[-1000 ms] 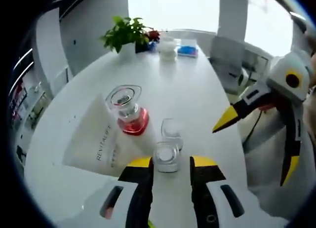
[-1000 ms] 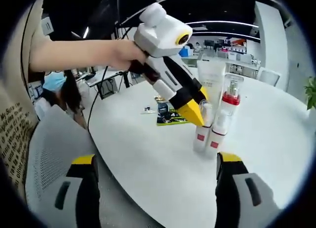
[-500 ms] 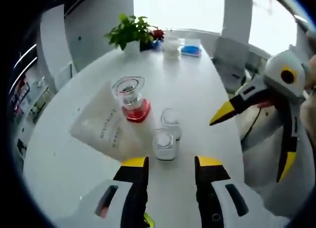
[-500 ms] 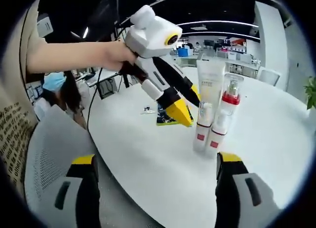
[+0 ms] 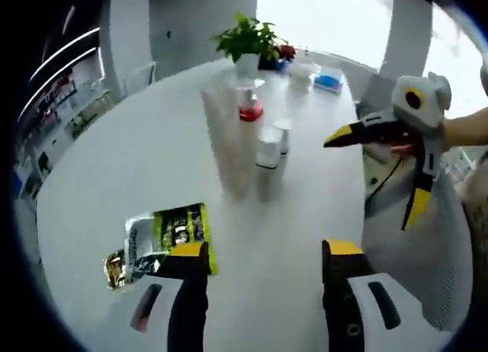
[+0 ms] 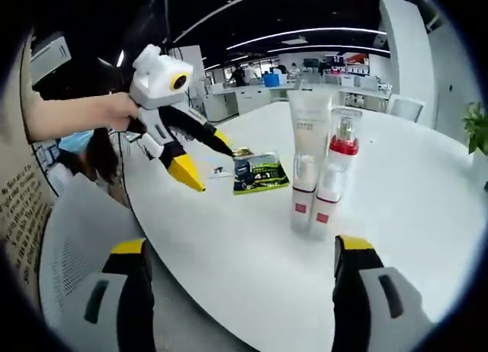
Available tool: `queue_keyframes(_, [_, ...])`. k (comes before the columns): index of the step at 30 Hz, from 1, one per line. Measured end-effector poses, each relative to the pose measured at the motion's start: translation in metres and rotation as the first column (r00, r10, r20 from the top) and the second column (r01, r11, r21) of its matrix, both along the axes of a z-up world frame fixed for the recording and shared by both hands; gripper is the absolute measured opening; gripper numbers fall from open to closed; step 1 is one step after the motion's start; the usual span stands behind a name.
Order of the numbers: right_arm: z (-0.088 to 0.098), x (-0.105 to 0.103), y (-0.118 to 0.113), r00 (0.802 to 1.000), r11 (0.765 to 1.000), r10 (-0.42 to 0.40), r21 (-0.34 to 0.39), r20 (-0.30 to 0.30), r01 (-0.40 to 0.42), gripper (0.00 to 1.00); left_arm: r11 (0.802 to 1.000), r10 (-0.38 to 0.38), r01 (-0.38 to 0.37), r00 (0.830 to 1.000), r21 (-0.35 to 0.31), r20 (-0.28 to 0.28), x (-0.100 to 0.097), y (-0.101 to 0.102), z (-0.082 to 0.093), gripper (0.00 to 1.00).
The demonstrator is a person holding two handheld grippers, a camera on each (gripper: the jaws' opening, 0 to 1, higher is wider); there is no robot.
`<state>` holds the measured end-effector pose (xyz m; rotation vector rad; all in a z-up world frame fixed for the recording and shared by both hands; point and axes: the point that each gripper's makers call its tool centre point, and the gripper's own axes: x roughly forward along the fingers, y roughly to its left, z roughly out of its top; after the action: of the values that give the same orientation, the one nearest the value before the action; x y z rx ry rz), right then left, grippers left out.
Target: Arrange the skincare products in the storage area until every visible bottle or jar stands upright without overlapping.
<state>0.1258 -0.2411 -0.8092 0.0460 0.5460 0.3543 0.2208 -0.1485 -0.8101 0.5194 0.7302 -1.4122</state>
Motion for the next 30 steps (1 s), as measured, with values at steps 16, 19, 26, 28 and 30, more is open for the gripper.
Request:
queue_keyframes(16, [-0.004,0.002,0.009,0.999,0.999,0.003,-0.034,-0.046,-0.004,1.00,0.948,0.300,-0.311,0.944,-0.069,-0.137,-0.013,0.106,-0.011,0.80])
queue_keyframes(19, [-0.003,0.001,0.011,0.999,0.999,0.001,-0.035,-0.048,-0.003,1.00,0.939,0.324,-0.337,0.935,-0.074,-0.146,-0.015,0.114,-0.011,0.83])
queue_keyframes(26, [-0.001,-0.004,0.014,0.998,0.999,-0.008,-0.040,-0.055,0.006,0.99,0.926,0.342,-0.363,0.922,-0.104,-0.181,-0.027,0.123,-0.008,0.89])
queue_keyframes(28, [-0.002,-0.006,0.012,0.998,0.999,-0.011,-0.045,-0.058,0.008,0.99,0.926,0.343,-0.363,0.923,-0.101,-0.176,-0.030,0.127,-0.008,0.90])
queue_keyframes(30, [-0.003,-0.008,0.009,0.998,0.998,-0.010,-0.055,-0.060,0.007,1.00,0.923,0.352,-0.373,0.919,-0.097,-0.178,-0.033,0.133,-0.005,0.91])
